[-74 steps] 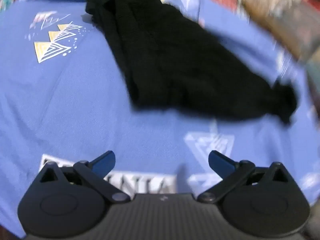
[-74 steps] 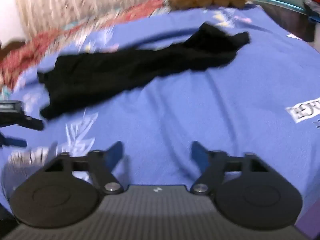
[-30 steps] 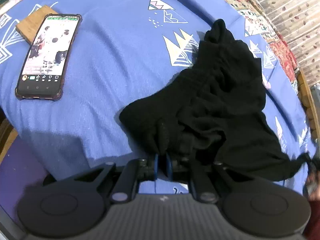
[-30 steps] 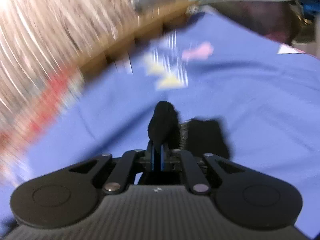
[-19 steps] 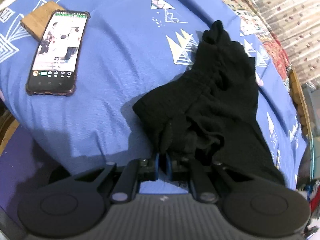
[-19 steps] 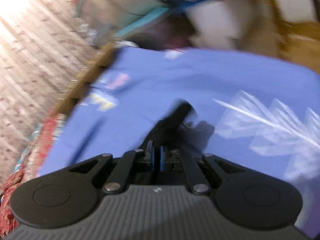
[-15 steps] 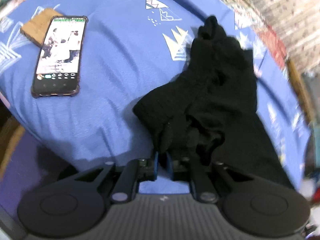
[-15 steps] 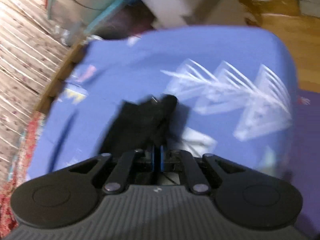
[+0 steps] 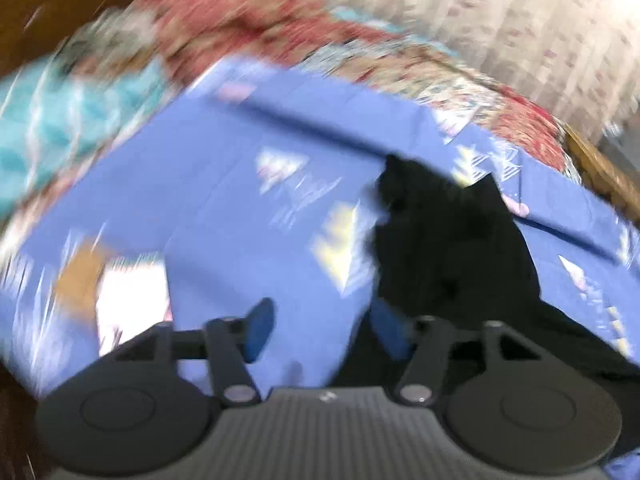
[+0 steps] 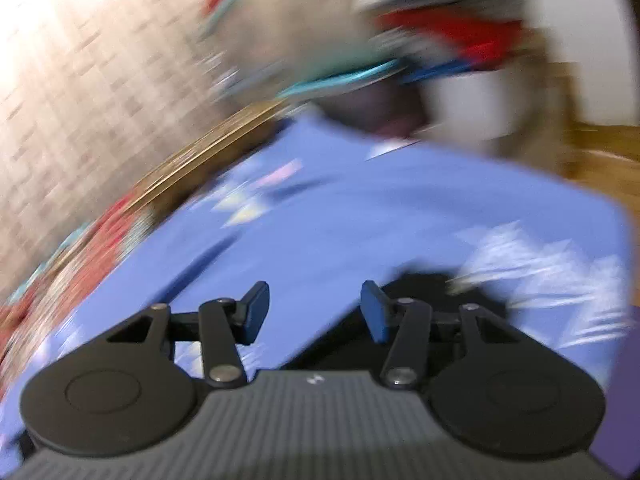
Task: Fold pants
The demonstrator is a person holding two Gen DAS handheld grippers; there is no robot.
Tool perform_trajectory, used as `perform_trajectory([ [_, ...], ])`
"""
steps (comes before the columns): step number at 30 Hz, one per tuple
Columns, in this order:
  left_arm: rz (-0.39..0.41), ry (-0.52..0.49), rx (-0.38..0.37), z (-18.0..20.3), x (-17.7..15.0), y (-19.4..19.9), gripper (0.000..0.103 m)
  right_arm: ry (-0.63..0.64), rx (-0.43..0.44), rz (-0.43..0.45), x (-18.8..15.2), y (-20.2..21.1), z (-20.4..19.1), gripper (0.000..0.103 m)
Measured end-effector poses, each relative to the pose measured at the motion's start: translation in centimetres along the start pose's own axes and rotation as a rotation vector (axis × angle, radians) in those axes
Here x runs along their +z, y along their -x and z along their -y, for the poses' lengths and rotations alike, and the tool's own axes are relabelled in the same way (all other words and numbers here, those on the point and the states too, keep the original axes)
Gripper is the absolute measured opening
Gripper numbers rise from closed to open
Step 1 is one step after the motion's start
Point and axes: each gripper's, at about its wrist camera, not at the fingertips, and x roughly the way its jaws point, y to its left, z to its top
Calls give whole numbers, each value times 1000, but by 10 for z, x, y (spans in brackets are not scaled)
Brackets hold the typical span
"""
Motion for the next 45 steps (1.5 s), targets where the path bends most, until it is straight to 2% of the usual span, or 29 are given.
perform_trajectory([
  [2,15,-121,-28,35,20,-40,80,98,98,-109,-15,-22,-38,54],
  [5,59,-267,-31,79,35,-94,92,251,234,-247,-41,-43,-108,54],
  [7,42,-309,-30,94,34,-132,93,363,334,-345,-54,-56,-164,54],
  [8,25,-286,-26,97,33,-148,81,439,380,-377,-59,-63,-196,54],
  [9,5,-251,-30,95,32,-161,60,513,419,-395,-68,-59,-228,54],
  [10,-35,-197,-45,92,31,-173,17,590,461,-414,-75,-62,-261,54],
  [11,-62,-133,-75,87,27,-177,14,661,502,-430,-86,-64,-296,54],
  [13,-2,-73,-131,81,11,-159,12,775,587,-448,-110,-69,-367,60],
  [15,79,-73,-179,80,-11,-128,12,882,671,-488,-139,-85,-439,74],
  [16,108,-86,-188,82,-24,-114,11,949,703,-511,-164,-95,-477,82],
  [19,128,-110,-172,84,-46,-91,11,1130,709,-567,-240,-116,-550,84],
  [21,115,-94,-163,80,-55,-87,11,1210,668,-593,-287,-134,-581,83],
  [22,116,-98,-156,80,-58,-85,11,1244,622,-583,-305,-144,-587,75],
  [23,123,-109,-146,81,-57,-82,11,1283,561,-569,-321,-152,-591,42],
  [24,132,-123,-137,81,-59,-77,11,1316,502,-564,-329,-163,-592,18],
  [25,142,-128,-127,79,-59,-74,11,1294,473,-548,-325,-170,-593,14],
  [27,162,-102,-123,70,-56,-68,11,1116,512,-490,-275,-174,-583,13],
  [30,205,-66,-92,58,-42,-61,11,824,528,-391,-163,-173,-553,13],
  [33,264,-33,-66,49,-26,-53,11,525,486,-263,-48,-170,-490,13],
  [37,275,24,-39,45,-9,-52,11,239,356,-96,43,-152,-370,14],
  [39,253,24,-19,51,-8,-58,11,165,269,-74,60,-144,-304,15],
  [42,176,-36,22,67,-17,-72,12,127,71,-113,51,-144,-218,26],
  [44,122,-95,34,79,-31,-75,13,118,-111,-159,30,-146,-166,61],
  [45,114,-119,38,83,-40,-70,15,107,-196,-156,17,-143,-142,62],
])
